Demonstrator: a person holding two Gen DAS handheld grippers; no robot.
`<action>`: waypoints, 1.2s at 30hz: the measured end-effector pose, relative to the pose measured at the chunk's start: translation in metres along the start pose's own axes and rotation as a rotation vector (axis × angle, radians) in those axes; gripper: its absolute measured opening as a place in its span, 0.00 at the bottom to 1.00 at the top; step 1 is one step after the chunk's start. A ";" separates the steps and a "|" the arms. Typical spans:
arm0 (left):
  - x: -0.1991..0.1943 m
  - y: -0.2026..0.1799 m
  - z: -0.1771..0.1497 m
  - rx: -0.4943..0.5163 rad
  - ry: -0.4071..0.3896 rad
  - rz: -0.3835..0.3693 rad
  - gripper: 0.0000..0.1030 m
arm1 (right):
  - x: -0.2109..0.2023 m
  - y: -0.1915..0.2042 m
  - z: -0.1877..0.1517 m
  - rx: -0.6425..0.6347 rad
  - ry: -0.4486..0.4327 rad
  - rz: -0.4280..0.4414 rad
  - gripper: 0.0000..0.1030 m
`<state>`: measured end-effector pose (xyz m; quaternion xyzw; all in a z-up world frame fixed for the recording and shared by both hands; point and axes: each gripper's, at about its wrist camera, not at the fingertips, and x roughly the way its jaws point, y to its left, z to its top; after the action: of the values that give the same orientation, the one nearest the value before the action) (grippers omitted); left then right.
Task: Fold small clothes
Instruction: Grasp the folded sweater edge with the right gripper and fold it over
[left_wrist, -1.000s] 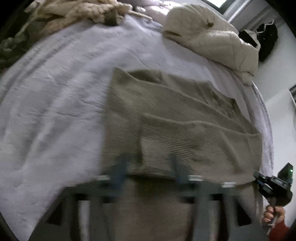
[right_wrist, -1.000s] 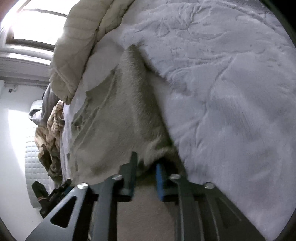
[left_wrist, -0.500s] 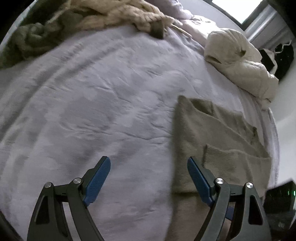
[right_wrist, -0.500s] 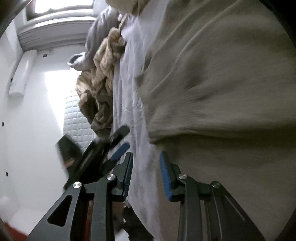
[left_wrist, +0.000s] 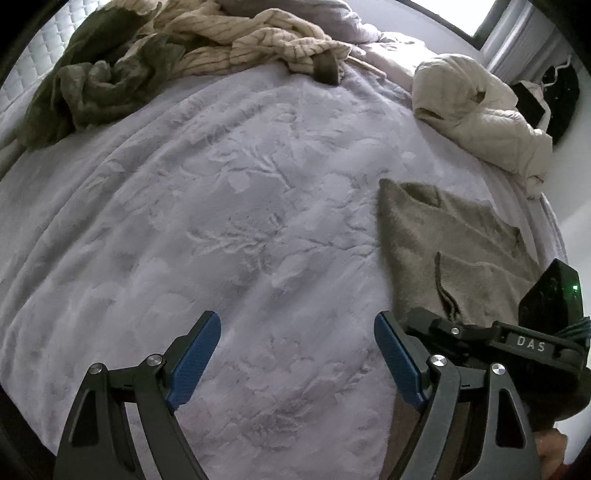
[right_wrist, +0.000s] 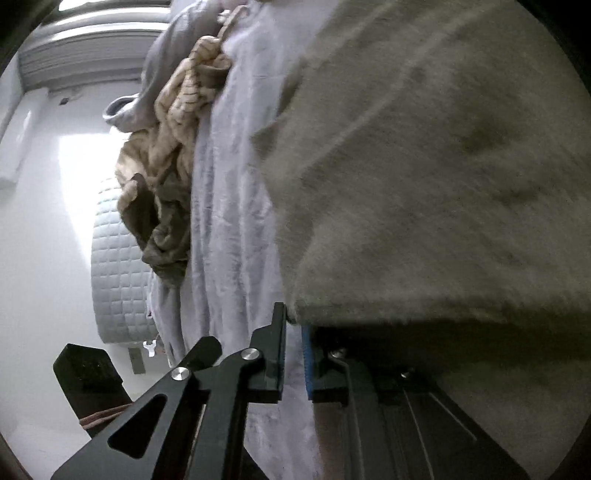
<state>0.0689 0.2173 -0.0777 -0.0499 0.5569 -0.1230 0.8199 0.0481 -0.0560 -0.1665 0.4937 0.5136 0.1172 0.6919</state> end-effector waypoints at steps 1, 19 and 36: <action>0.000 0.000 -0.001 -0.001 0.002 -0.006 0.83 | -0.003 -0.001 -0.003 0.000 -0.010 -0.007 0.35; -0.010 -0.004 -0.010 0.001 0.002 0.001 0.83 | -0.043 -0.003 -0.010 0.053 -0.065 0.030 0.16; -0.008 -0.057 -0.036 0.122 0.097 -0.010 0.83 | -0.103 -0.027 -0.037 -0.021 0.010 -0.111 0.11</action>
<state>0.0246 0.1666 -0.0710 0.0031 0.5872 -0.1631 0.7928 -0.0373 -0.1172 -0.1262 0.4566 0.5424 0.0865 0.6999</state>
